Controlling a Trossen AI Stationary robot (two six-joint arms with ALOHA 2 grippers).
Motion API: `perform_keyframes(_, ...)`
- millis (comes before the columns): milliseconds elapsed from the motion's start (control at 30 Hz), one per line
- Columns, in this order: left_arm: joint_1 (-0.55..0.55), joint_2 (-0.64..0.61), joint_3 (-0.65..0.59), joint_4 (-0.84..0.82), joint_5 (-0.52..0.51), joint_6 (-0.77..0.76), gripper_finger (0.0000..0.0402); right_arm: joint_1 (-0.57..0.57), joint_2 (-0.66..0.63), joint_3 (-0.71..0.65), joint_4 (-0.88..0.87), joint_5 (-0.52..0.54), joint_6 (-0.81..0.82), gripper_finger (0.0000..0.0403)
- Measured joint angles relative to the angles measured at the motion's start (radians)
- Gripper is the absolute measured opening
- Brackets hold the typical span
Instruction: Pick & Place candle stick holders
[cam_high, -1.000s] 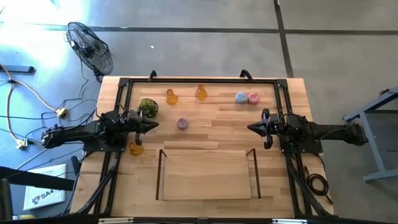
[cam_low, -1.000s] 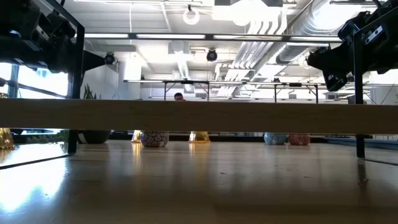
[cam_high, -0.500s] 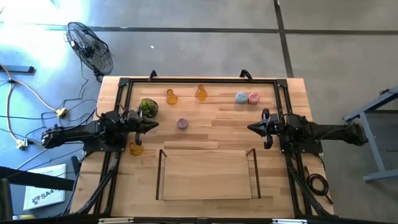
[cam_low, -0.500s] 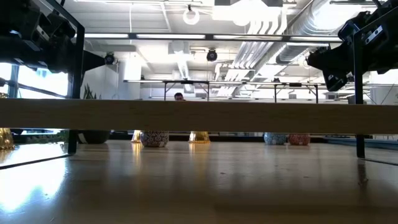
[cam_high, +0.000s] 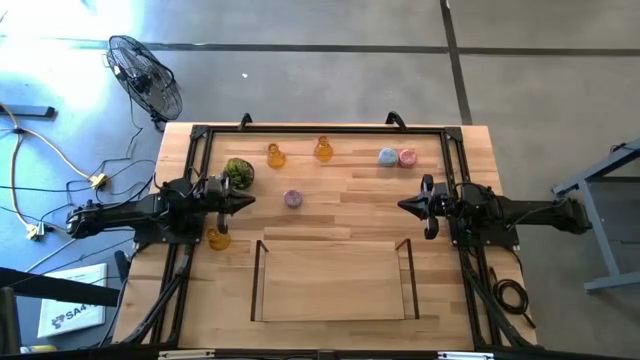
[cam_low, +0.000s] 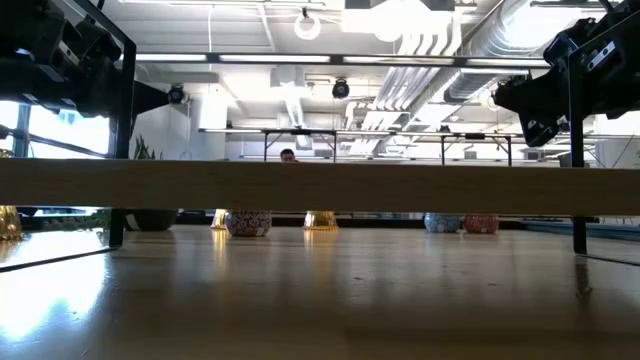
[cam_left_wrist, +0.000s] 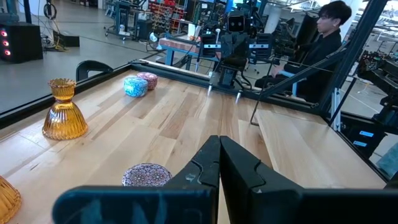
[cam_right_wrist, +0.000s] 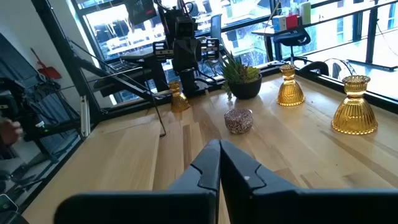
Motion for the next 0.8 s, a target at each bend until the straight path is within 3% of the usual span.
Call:
perform_keyframes(367,0.0,0.0,0.0,0.0,0.005,0.0,0.0001,0.0,0.0,0.0,0.066,0.0,-0.032,0.0003)
perform_keyframes(600,0.0,0.0,0.0,0.0,-0.007,0.0,0.0001,0.0,0.0,0.0,0.092,-0.059,-0.061,0.0011)
perform_keyframes(800,0.0,0.0,0.012,-0.012,-0.041,-0.019,0.0009,0.0,0.001,0.0,0.092,-0.034,-0.078,0.0048)
